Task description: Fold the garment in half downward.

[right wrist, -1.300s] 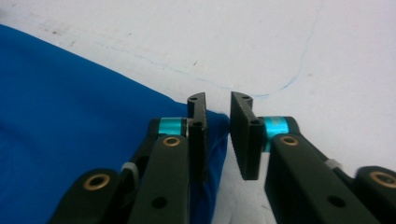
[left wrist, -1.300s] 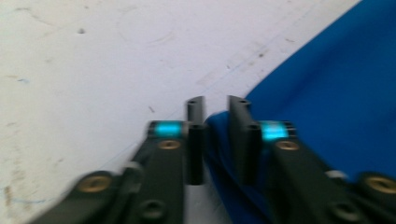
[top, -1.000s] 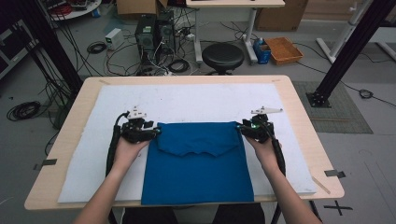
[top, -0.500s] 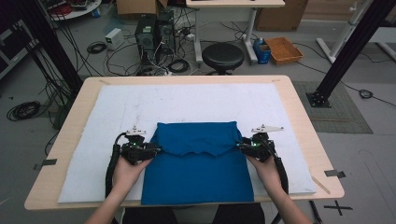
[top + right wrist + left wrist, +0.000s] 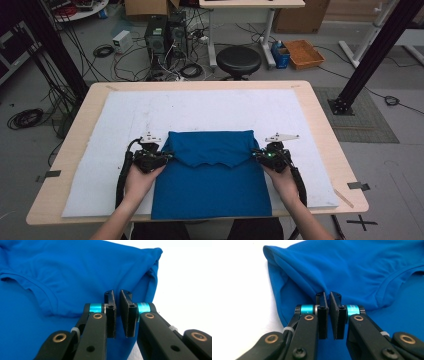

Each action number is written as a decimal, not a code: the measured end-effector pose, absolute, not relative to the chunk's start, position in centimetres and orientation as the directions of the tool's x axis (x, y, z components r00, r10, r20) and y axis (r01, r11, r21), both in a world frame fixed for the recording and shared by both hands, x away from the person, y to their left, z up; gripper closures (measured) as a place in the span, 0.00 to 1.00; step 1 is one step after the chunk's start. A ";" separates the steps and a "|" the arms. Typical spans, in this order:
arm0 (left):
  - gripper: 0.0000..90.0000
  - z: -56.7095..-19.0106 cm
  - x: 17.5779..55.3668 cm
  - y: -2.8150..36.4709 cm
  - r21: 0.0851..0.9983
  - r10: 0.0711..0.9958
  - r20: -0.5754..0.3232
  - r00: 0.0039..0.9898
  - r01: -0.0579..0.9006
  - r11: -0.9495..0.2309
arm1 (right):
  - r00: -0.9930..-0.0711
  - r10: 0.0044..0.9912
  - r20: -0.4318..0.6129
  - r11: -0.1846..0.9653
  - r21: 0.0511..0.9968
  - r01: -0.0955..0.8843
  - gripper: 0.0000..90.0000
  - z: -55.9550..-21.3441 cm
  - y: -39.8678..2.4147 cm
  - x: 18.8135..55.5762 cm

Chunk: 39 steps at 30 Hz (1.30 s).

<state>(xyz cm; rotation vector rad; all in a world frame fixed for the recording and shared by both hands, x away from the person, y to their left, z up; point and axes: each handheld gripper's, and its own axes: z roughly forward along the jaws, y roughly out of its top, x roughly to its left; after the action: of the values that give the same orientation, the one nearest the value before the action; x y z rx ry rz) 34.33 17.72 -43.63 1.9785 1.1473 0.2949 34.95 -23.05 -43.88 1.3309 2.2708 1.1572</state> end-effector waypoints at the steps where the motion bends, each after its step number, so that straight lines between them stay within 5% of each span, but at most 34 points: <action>1: 0.95 -43.3 34.2 17.9 0.751 0.804 -0.187 0.564 0.610 -0.253 | -0.547 0.822 0.156 0.262 0.749 0.608 0.93 -43.8 -23.1 34.9; 21: 0.95 -40.3 26.5 18.6 0.761 0.712 -0.173 0.680 0.551 -0.342 | -0.635 0.759 0.145 0.302 0.785 0.540 0.93 -41.2 -25.2 27.7; 39: 0.94 -42.3 20.6 18.6 0.701 0.658 -0.162 0.735 0.555 -0.448 | -0.693 0.716 0.086 0.407 0.754 0.515 0.93 -42.3 -24.9 21.1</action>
<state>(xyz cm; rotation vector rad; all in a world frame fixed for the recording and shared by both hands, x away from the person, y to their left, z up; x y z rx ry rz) 20.57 18.61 -42.26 2.1608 0.9111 0.1700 21.07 -24.92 -42.29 1.0807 2.4147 1.1597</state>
